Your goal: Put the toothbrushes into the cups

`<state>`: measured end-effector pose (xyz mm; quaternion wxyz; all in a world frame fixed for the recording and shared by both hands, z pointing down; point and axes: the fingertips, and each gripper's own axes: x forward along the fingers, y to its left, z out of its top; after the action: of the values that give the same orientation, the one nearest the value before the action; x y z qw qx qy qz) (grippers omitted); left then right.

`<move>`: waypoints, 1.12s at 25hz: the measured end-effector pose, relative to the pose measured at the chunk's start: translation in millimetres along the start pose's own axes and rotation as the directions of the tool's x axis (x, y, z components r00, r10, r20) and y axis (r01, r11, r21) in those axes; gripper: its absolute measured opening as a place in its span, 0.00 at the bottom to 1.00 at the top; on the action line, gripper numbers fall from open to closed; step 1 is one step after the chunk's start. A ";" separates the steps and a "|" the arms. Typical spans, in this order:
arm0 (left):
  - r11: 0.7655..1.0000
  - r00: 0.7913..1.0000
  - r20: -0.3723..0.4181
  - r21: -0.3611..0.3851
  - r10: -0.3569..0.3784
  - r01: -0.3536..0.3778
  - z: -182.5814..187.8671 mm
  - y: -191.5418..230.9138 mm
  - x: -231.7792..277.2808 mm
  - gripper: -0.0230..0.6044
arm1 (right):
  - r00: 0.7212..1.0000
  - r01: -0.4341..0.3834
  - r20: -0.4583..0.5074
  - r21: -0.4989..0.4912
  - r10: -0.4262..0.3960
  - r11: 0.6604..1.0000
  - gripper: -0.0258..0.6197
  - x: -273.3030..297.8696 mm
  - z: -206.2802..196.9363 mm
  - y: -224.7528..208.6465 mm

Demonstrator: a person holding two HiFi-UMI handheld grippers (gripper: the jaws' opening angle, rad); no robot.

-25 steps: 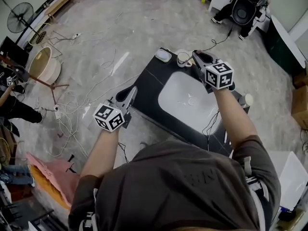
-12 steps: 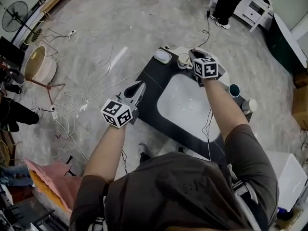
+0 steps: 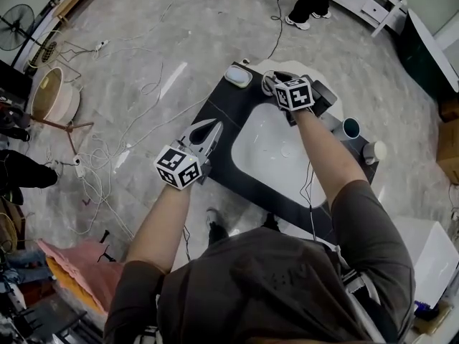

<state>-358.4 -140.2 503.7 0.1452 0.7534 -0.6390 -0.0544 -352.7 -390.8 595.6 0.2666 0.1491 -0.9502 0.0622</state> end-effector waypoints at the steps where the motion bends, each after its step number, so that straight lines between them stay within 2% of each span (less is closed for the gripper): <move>1: 1.000 1.000 0.000 0.001 -0.002 0.002 0.1 -2.2 0.2 0.05 | 1.000 -0.016 -0.004 -0.009 0.016 1.000 0.29 -3.6 1.0 2.6; 3: 1.000 1.000 0.001 0.009 -0.010 0.010 2.8 -8.1 -2.0 0.05 | 0.999 -0.039 0.021 -0.031 0.040 0.999 0.37 -19.6 12.3 9.6; 8: 0.998 0.999 0.015 0.042 -0.040 0.039 21.1 -27.3 -7.0 0.05 | 0.984 -0.072 0.156 -0.075 0.083 0.995 0.38 -91.5 62.1 28.4; 12: 0.992 0.995 0.024 0.075 -0.102 0.099 36.4 -57.9 0.5 0.05 | 0.967 -0.083 0.235 -0.079 0.100 0.993 0.33 -166.4 81.2 33.9; 16: 0.980 0.985 0.018 0.110 -0.170 0.167 46.6 -92.4 14.3 0.05 | 0.975 -0.043 0.216 -0.050 0.053 0.998 0.28 -230.2 73.8 19.3; 18: 0.965 0.972 -0.008 0.115 -0.237 0.236 42.0 -121.1 25.7 0.05 | 0.983 0.006 0.186 0.010 -0.007 1.000 0.26 -272.5 51.3 4.3; 23: 0.910 0.915 -0.071 0.101 -0.397 0.402 15.4 -188.9 64.0 0.05 | 0.981 0.172 0.068 0.104 -0.180 0.980 0.21 -362.7 -29.8 -38.7; 28: 0.854 0.854 -0.138 0.078 -0.502 0.515 -20.1 -243.0 93.7 0.05 | 0.961 0.271 -0.113 0.204 -0.252 0.941 0.20 -406.0 -137.2 -56.5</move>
<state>-106.3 -194.6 462.5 0.1190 0.9043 -0.4099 -0.0124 62.3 -315.6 501.2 0.2948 0.2994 -0.8972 0.1360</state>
